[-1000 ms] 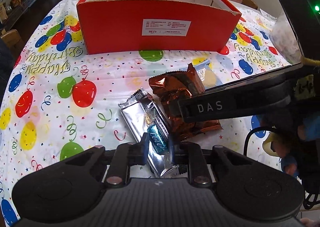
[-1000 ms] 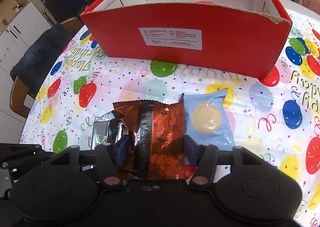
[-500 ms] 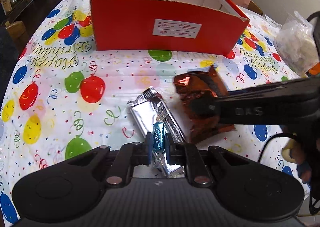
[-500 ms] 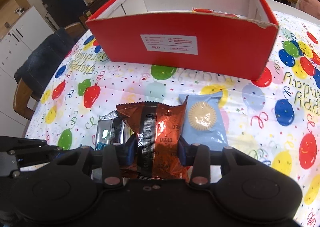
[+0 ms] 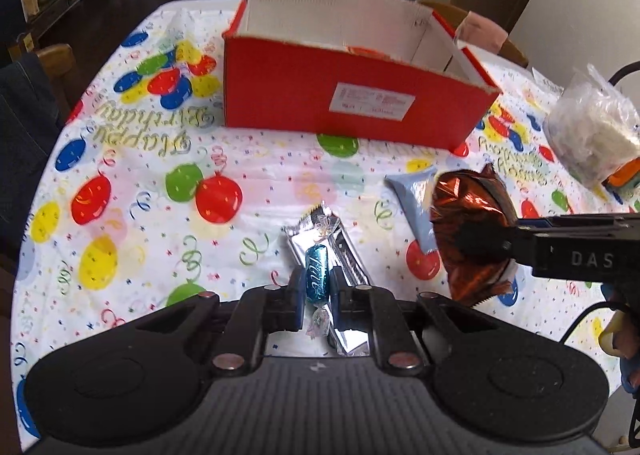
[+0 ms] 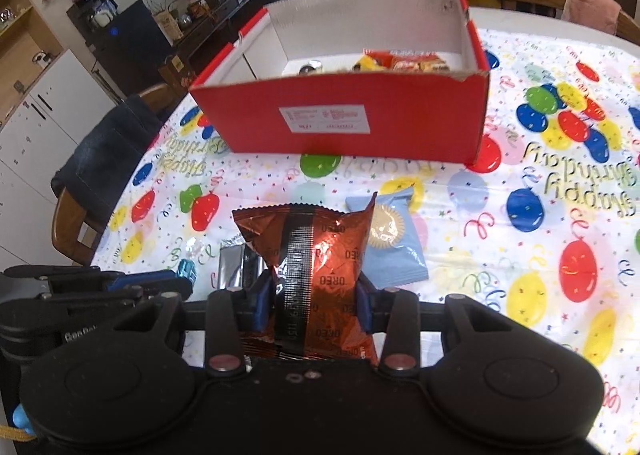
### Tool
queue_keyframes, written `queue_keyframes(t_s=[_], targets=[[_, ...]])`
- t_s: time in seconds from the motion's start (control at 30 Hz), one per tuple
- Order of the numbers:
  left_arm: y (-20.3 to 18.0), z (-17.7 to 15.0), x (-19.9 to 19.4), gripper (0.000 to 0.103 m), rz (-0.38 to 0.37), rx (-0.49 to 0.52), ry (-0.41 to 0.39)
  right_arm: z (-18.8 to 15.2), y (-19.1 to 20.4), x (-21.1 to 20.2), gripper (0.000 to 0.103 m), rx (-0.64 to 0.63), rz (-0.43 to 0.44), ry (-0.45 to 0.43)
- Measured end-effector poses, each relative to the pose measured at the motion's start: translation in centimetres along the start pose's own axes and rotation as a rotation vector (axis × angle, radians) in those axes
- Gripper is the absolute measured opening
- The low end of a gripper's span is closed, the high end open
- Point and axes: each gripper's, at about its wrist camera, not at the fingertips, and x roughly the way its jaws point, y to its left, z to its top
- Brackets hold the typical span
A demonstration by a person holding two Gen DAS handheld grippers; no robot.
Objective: Organize snacks
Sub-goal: 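Carry both snacks into the red box and open both tools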
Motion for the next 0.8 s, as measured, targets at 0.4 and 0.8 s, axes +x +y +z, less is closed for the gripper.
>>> queue_keyframes(t_s=[0.4,0.8], targets=[[0.0,4.1,-4.2,0.012,-0.003,-0.004,-0.124,2.4,0.3,-4.3,0.039,-0.040,-0.011,-0.111],[-0.9,9.6,-4.9,0.012,0.031,0.050,-0.203,7.4,-0.2,-4.9,0.039,-0.068,-0.047,-0.197]])
